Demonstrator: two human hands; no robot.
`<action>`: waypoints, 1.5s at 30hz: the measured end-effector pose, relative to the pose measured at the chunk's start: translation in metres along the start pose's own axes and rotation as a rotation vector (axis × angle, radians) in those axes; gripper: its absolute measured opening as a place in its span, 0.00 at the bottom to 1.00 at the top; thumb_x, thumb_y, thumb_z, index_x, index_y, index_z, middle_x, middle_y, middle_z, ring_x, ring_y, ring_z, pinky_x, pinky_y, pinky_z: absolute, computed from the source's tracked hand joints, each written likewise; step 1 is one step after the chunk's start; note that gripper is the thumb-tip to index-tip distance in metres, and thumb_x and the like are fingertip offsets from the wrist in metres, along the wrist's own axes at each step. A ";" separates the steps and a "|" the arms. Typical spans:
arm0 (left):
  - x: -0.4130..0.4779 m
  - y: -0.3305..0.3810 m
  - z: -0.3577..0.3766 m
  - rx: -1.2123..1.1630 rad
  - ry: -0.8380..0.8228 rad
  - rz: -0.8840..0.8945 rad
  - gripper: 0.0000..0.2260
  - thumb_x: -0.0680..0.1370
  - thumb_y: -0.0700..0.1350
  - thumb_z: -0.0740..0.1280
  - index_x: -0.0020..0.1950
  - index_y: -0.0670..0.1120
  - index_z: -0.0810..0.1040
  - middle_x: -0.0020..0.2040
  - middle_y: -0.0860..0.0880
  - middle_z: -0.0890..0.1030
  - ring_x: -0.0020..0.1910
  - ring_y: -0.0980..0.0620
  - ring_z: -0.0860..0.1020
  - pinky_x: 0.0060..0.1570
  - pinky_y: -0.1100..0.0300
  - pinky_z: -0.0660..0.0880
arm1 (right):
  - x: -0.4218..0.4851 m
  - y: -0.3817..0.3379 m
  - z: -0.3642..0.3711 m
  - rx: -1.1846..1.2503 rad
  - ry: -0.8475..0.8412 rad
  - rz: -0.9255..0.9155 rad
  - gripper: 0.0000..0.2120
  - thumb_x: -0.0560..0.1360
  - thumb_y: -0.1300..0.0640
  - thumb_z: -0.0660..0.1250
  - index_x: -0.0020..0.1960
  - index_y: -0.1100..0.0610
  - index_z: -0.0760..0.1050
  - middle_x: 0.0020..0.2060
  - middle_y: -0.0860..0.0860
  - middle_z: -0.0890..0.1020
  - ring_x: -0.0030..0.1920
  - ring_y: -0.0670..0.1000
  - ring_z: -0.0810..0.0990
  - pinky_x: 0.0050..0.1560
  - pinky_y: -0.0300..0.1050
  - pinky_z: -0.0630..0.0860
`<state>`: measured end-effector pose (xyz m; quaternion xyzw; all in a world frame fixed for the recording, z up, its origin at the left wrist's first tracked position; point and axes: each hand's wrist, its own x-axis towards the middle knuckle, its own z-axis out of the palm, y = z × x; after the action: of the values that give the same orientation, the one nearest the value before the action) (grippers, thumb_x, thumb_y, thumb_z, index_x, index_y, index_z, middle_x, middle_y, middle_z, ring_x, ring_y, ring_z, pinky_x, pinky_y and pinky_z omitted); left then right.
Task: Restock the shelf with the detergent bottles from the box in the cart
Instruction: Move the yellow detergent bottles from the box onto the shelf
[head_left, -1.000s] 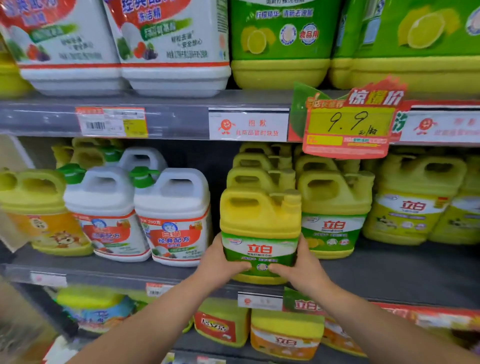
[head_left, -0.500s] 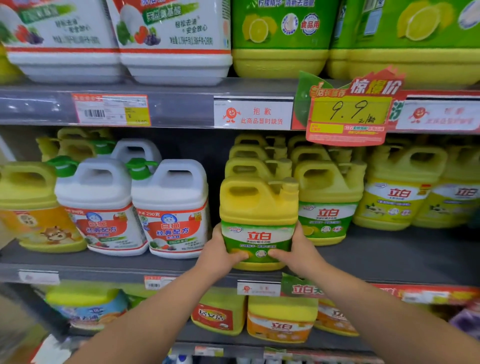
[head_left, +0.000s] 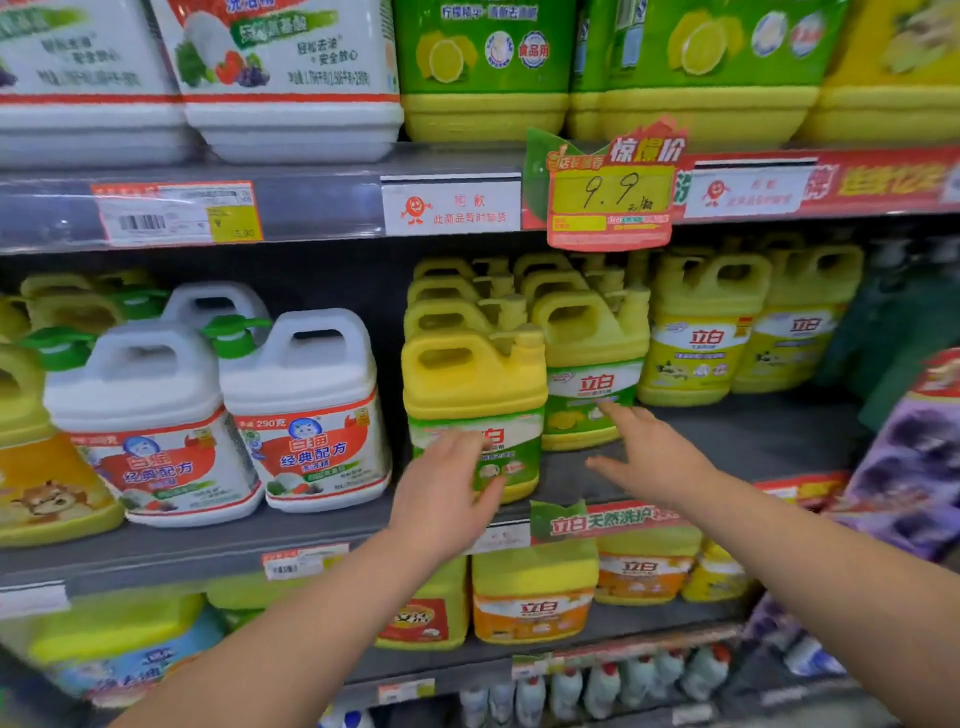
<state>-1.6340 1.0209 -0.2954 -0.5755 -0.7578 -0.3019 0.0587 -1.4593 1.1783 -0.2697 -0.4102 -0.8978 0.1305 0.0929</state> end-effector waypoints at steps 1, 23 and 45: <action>0.005 0.011 0.007 0.077 -0.062 0.098 0.19 0.75 0.54 0.64 0.63 0.47 0.72 0.59 0.47 0.75 0.58 0.47 0.73 0.53 0.54 0.71 | -0.010 0.006 -0.002 -0.103 0.011 0.002 0.37 0.74 0.42 0.64 0.76 0.52 0.52 0.74 0.54 0.62 0.72 0.56 0.62 0.68 0.53 0.65; -0.014 0.346 0.180 0.170 -0.522 0.768 0.29 0.73 0.62 0.63 0.69 0.49 0.64 0.67 0.47 0.68 0.68 0.44 0.65 0.66 0.50 0.62 | -0.319 0.250 -0.073 -0.334 0.025 0.767 0.36 0.74 0.37 0.61 0.76 0.48 0.51 0.74 0.50 0.61 0.75 0.56 0.56 0.72 0.56 0.59; -0.176 0.775 0.340 0.039 -0.768 1.179 0.30 0.74 0.62 0.63 0.71 0.47 0.64 0.68 0.47 0.68 0.69 0.45 0.64 0.67 0.47 0.61 | -0.641 0.510 -0.143 -0.233 -0.006 1.278 0.35 0.75 0.41 0.61 0.76 0.50 0.52 0.74 0.51 0.61 0.74 0.57 0.58 0.70 0.57 0.60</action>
<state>-0.7841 1.1728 -0.3459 -0.9550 -0.2920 0.0185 -0.0487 -0.6427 1.0345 -0.3305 -0.8705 -0.4855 0.0628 -0.0507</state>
